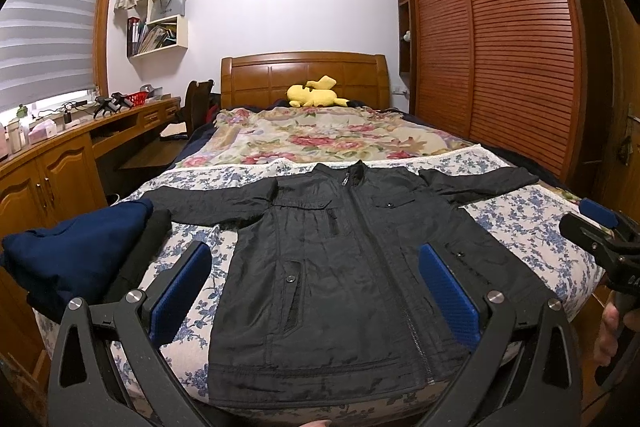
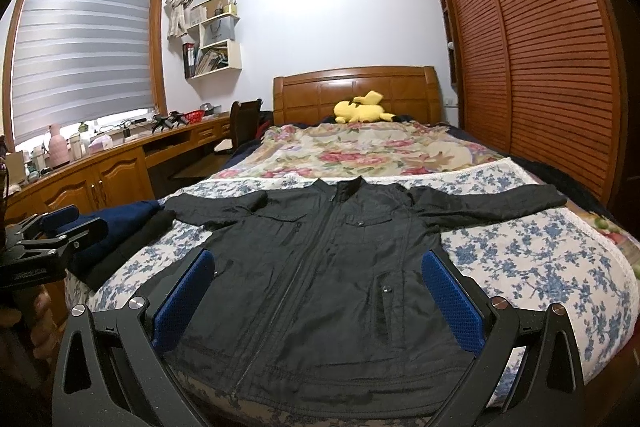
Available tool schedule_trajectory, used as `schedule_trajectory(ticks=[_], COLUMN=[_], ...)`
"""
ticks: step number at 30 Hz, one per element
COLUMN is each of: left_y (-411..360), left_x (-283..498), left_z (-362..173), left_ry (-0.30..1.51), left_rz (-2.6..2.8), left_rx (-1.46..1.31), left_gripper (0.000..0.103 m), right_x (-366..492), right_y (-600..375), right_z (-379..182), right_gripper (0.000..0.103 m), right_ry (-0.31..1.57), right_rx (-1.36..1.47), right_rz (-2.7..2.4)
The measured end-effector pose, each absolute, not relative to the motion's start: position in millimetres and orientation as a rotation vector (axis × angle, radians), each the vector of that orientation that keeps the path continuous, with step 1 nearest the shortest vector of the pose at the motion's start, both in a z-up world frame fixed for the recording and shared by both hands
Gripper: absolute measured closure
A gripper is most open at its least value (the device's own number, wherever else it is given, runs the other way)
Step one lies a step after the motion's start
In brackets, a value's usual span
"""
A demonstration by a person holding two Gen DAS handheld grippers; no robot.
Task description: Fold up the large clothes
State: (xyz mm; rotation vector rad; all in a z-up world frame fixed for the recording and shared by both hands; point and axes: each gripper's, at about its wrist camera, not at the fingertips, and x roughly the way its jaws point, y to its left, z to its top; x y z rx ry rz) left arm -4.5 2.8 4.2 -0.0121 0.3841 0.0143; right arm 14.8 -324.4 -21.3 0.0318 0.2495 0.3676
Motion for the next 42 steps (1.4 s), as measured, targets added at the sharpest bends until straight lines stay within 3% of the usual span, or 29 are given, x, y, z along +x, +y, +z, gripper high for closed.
schedule_trajectory(ticks=[21,42], left_y=[52,126], left_x=[48,138], left_z=[-51,-103], left_ry=[0.482,0.641], left_rz=[0.102,0.148], left_rx=[-0.044,-0.098], left_gripper=[0.000,0.000], right_x=[84,230], right_y=[-286,-214], right_z=[-27,-49], right_gripper=[0.000,0.000], right_ry=[0.275,0.366], right_rx=[-0.060,-0.111], right_rz=[0.453,0.596])
